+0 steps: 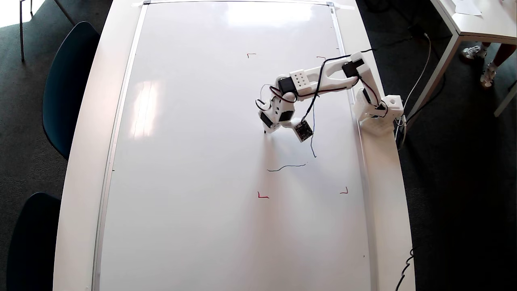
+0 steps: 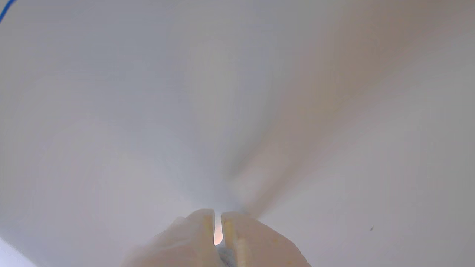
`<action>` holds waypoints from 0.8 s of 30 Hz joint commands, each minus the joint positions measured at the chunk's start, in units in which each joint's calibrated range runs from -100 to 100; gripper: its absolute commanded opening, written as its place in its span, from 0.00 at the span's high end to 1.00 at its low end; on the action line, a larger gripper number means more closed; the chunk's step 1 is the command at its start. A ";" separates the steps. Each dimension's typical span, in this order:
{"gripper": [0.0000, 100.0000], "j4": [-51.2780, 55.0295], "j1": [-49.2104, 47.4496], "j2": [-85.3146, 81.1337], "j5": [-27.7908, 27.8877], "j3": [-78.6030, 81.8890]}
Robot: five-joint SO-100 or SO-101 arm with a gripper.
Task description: Draw on a whiteboard a robot head using a pen attached to the gripper
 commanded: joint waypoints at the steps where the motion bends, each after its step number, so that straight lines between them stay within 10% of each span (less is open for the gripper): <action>1: 0.99 -0.38 -4.70 3.43 -2.47 -2.19; 24: 0.99 0.49 -15.25 10.59 -8.06 -15.64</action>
